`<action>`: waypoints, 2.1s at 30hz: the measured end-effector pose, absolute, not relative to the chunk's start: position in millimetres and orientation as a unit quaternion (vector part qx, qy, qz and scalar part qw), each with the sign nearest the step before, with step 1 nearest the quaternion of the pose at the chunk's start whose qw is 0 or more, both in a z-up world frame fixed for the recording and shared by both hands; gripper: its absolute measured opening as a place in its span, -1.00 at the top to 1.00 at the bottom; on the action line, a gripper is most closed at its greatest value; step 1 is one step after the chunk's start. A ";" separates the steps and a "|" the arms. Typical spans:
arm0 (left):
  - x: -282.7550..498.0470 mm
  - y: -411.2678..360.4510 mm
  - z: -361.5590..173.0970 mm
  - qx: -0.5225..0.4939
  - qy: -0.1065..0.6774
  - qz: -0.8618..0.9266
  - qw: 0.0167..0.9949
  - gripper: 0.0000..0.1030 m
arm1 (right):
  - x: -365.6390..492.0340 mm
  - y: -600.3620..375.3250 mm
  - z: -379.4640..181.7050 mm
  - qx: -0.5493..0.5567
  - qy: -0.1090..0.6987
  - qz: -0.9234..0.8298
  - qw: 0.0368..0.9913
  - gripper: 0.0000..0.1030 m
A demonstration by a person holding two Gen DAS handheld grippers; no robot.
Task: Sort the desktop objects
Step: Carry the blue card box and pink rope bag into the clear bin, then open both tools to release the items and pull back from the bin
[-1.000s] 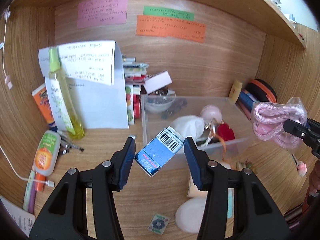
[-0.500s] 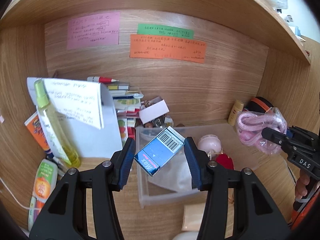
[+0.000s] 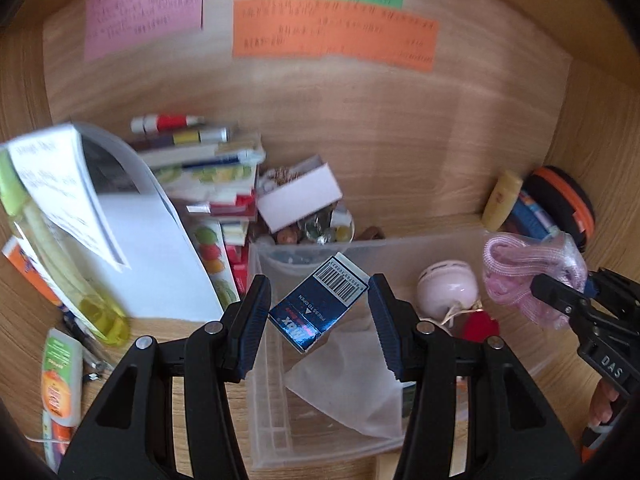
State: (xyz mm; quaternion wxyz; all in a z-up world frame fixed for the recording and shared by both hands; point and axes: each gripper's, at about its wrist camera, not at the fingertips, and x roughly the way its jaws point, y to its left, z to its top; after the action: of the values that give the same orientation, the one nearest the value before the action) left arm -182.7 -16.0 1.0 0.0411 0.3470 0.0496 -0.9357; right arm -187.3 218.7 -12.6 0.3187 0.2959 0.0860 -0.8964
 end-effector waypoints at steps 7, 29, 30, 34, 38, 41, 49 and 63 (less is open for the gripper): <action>-196.3 -17.9 -21.4 0.378 0.048 -0.924 0.043 0.03 | -188.9 205.6 -28.4 0.310 0.118 -0.891 0.311 0.56; -177.9 3.2 -7.0 0.356 0.001 -0.933 0.050 -0.08 | -171.6 197.8 -28.6 0.276 0.163 -0.900 0.296 0.47; -176.7 4.2 -5.1 0.352 0.001 -0.935 0.048 -0.20 | -170.9 197.7 -28.0 0.274 0.165 -0.900 0.295 0.36; -169.1 9.9 2.4 0.332 -0.010 -0.942 0.043 -0.30 | -168.9 198.3 -26.0 0.263 0.165 -0.906 0.287 -0.13; -161.6 10.2 9.5 0.322 -0.006 -0.946 0.037 -0.49 | -164.6 198.5 -20.8 0.252 0.160 -0.908 0.295 -0.38; -154.2 8.4 17.8 0.314 0.004 -0.949 0.033 -0.50 | -159.9 200.8 -15.7 0.247 0.156 -0.909 0.297 -0.39; -119.0 -15.8 35.4 0.297 0.057 -0.953 0.038 -0.63 | -134.0 223.6 13.0 0.220 0.118 -0.921 0.300 -0.44; -54.4 -42.5 20.9 0.299 0.076 -0.948 0.083 -0.63 | -114.1 253.6 -11.6 0.269 0.134 -0.916 0.264 -0.62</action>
State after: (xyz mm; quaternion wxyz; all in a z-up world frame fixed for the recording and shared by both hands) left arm -54.4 -42.5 20.9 0.0827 0.2990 0.0755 -0.9477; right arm -114.1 253.6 -11.6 0.2642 0.2686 0.1345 -0.9165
